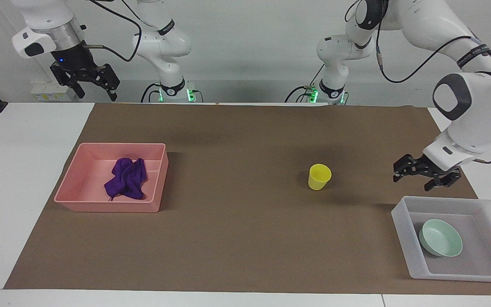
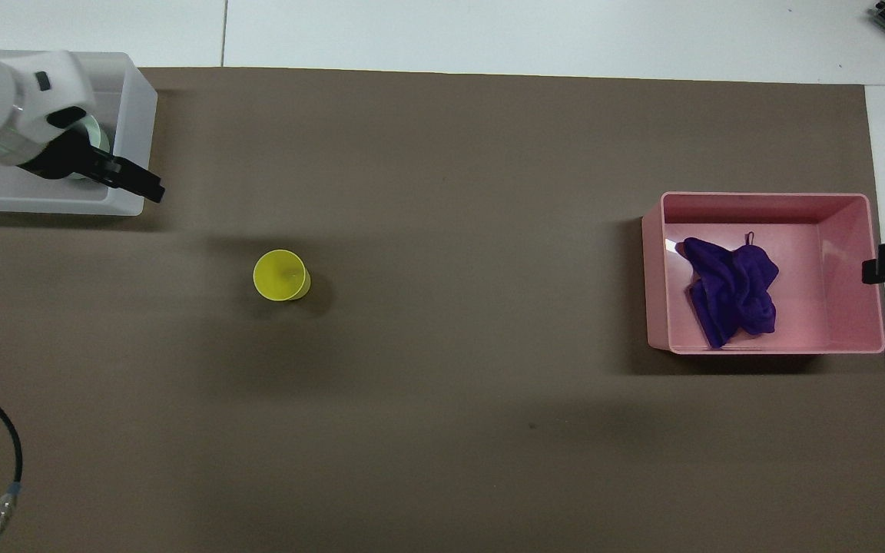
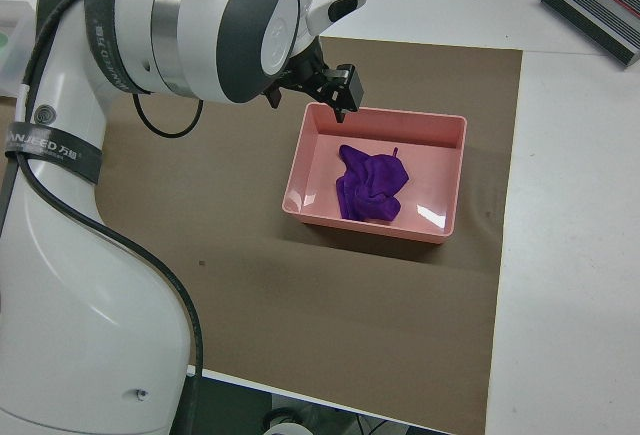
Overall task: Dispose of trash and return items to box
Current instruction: 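Move the left gripper from the white bin to the yellow cup, then close the left gripper on the rim of the yellow cup, then lift the yellow cup with the left gripper and carry it to the white bin, then lower the yellow cup into the green bowl with the left gripper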
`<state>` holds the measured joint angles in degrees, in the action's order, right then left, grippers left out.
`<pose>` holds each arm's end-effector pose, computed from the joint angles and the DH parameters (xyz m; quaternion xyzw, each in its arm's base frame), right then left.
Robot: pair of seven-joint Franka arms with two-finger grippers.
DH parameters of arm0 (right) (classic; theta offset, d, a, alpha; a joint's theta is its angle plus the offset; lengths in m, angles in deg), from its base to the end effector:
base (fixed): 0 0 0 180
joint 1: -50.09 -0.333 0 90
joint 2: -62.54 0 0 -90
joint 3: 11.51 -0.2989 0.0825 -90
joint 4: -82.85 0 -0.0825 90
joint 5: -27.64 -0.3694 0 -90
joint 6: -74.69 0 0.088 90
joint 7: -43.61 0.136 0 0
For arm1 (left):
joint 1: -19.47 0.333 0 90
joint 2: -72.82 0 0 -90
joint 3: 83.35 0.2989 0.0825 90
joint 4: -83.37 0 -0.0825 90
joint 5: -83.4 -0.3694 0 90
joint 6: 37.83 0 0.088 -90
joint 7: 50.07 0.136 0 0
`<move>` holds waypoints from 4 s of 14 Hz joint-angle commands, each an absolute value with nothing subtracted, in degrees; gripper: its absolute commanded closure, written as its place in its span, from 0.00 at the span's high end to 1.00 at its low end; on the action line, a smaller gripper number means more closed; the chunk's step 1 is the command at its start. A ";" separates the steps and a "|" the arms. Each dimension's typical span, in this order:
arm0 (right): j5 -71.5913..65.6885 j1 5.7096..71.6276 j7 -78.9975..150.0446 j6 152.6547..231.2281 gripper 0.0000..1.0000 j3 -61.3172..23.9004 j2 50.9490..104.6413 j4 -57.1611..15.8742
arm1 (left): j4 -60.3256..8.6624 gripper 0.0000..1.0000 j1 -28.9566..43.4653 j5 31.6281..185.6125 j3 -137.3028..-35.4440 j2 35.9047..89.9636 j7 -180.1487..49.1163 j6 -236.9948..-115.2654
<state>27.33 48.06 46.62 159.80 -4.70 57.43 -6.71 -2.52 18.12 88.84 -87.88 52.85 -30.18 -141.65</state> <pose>0.5031 -0.0441 0.6206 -0.9977 0.0675 -0.0056 0.0079 0.6368 -0.0706 0.4265 0.9760 -0.2086 -0.0099 0.0611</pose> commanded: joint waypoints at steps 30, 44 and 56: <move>27.37 47.90 47.39 159.77 1.00 -5.09 55.42 -9.79 | -25.47 0.00 9.88 91.66 -86.42 66.14 -33.11 -154.58; 27.37 47.81 47.48 159.77 1.00 -5.09 55.42 -9.79 | 3.82 0.00 30.19 85.33 -85.37 51.91 -32.93 -155.15; 27.37 47.81 47.56 159.77 1.00 -5.09 55.34 -10.23 | 1.73 0.00 32.22 82.60 -85.28 40.91 -33.02 -170.18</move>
<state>27.33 47.93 46.62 159.80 -4.92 57.01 -8.27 4.48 31.96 83.87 -84.99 40.53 -32.93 -166.62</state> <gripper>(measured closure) 0.000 0.978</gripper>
